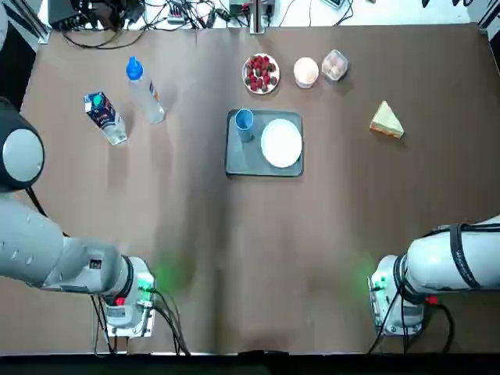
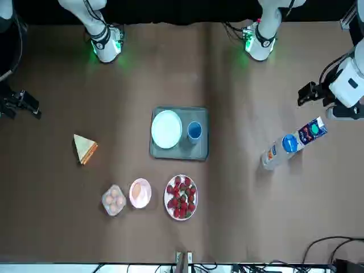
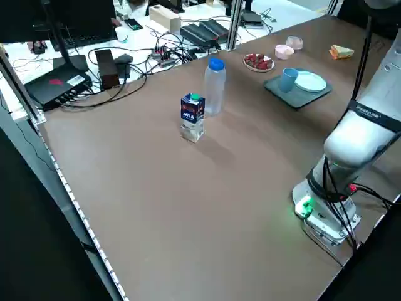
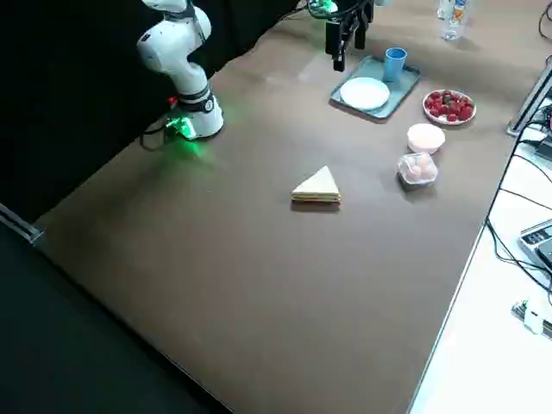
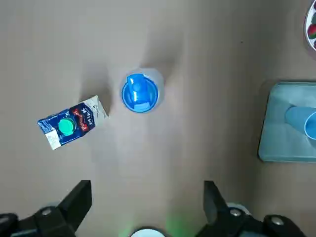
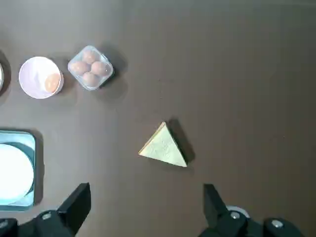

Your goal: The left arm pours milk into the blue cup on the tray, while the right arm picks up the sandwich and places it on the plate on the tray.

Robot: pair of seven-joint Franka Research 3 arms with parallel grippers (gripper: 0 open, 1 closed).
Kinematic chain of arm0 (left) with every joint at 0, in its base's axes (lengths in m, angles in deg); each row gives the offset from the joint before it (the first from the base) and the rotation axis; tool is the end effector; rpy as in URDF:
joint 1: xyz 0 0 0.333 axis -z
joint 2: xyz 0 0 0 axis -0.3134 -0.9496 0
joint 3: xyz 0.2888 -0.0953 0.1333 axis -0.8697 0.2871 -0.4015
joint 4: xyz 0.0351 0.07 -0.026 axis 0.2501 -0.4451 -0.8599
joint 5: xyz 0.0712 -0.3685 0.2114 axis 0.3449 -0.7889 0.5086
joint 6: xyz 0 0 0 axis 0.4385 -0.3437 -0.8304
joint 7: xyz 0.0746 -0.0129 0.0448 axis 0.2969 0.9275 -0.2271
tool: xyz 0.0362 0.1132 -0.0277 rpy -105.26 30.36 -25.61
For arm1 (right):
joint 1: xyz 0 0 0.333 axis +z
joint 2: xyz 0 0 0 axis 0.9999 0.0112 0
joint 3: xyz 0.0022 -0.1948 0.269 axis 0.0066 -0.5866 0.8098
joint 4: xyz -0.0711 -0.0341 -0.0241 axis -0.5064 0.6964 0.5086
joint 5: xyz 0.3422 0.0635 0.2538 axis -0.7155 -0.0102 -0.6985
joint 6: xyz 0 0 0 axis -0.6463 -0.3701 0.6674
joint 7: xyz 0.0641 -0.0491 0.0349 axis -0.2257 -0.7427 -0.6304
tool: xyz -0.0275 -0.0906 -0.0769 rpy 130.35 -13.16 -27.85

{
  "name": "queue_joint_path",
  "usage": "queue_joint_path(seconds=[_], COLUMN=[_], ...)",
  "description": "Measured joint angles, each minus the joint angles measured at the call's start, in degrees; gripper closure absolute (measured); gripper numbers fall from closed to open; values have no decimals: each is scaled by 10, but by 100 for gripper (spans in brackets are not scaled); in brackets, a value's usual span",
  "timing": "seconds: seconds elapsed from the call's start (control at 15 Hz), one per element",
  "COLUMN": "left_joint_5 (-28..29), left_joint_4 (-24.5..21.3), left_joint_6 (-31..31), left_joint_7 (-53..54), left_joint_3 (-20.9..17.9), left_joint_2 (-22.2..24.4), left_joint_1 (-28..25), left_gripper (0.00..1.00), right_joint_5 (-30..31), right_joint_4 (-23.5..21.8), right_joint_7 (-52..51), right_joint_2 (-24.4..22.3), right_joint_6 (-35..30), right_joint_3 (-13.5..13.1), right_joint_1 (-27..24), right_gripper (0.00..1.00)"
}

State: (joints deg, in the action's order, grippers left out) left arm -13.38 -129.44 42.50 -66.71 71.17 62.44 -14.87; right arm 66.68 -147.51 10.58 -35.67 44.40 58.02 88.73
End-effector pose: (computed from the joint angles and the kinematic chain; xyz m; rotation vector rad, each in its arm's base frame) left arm 0.6007 -0.0512 0.6088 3.1265 -0.0219 -0.1630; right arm 0.6064 -0.0302 0.6173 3.1204 0.0118 0.1275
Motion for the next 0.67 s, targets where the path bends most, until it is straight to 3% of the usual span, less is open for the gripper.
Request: queue_joint_path(seconds=[0.53,0.67], left_joint_5=[0,0], left_joint_4=[0,0], left_joint_6=[0,0], left_joint_7=[24,82], left_joint_3=[-22,-29], left_joint_2=[-1,-2], left_joint_1=[-3,-25], left_gripper=[0,0], right_joint_5=[0,0], right_joint_4=[0,0], right_joint_7=[0,0], right_joint_2=[0,0], right_joint_6=[0,0], right_joint_3=[0,0], right_joint_1=[0,-1], right_gripper=[0,0])
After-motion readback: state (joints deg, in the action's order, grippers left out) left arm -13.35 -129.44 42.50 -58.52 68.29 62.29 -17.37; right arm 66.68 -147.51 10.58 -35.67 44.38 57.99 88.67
